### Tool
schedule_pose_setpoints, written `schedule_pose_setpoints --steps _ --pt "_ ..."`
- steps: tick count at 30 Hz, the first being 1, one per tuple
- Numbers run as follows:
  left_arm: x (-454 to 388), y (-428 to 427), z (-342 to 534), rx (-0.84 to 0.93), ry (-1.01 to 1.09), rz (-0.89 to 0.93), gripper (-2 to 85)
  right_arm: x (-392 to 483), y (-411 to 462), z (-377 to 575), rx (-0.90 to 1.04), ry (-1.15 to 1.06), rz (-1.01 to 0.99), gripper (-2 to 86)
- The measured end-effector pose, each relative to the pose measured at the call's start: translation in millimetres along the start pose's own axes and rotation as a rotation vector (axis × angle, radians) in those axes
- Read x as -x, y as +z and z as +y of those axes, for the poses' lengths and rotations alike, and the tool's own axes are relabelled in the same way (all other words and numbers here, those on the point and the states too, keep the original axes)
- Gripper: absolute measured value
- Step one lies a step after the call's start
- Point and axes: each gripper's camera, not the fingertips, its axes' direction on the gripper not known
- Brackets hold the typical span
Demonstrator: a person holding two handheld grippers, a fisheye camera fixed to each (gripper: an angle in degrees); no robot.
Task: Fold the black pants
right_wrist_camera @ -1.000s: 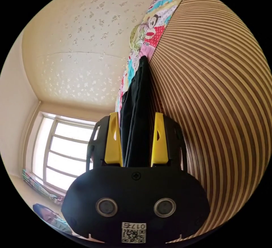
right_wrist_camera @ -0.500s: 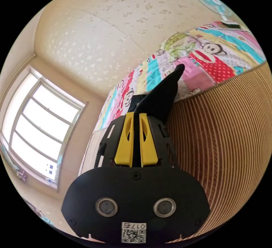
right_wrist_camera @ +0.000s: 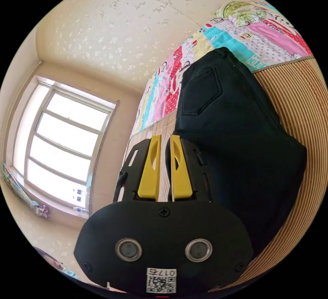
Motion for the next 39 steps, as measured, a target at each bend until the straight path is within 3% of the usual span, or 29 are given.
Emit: schedule_pose_setpoints --steps 2,5,8,14,18,22,24,28,32,33,35,39 --pt "-2 -2 0 0.003 0.006 -0.001 5.2 -3 -8 21 0.085 -0.078 0.045 5.3" --pt "-5 -3 2 0.001 0.018 -0.011 5.2 -5 -20 86 0.295 -0.242 0.275 5.4" --pt "-13 -3 5 -0.005 0.052 -0.048 5.2 -17 -58 172 0.382 -0.285 0.305 4.8" --pt "-37 4 14 -0.012 0.147 -0.175 5.2 -42 -134 344 0.265 -0.29 0.314 6.5" --pt "-53 13 15 0.033 0.225 -0.281 5.2 -79 -119 427 0.283 -0.248 0.319 9.1" --pt "-78 13 11 0.092 0.261 -0.382 5.2 -109 -94 444 0.306 -0.158 0.344 7.6" --pt "-85 7 8 0.099 0.261 -0.35 5.1 -110 -77 435 0.33 -0.201 0.375 6.7" --pt "-78 -11 1 0.16 0.245 -0.093 5.2 -114 -57 442 0.345 -0.277 0.464 6.8" --pt "-57 -42 12 0.083 0.198 0.133 5.1 -135 -48 449 0.342 -0.254 0.411 7.6" --pt "-50 -42 14 0.085 0.166 0.123 5.1 -141 -46 447 0.346 -0.254 0.394 7.5" --pt "-26 -31 20 0.174 0.01 -0.084 5.2 -149 -42 446 0.356 -0.248 0.406 6.8" --pt "-26 -30 26 0.15 -0.018 -0.033 5.3 -163 -36 453 0.364 -0.261 0.427 4.4"
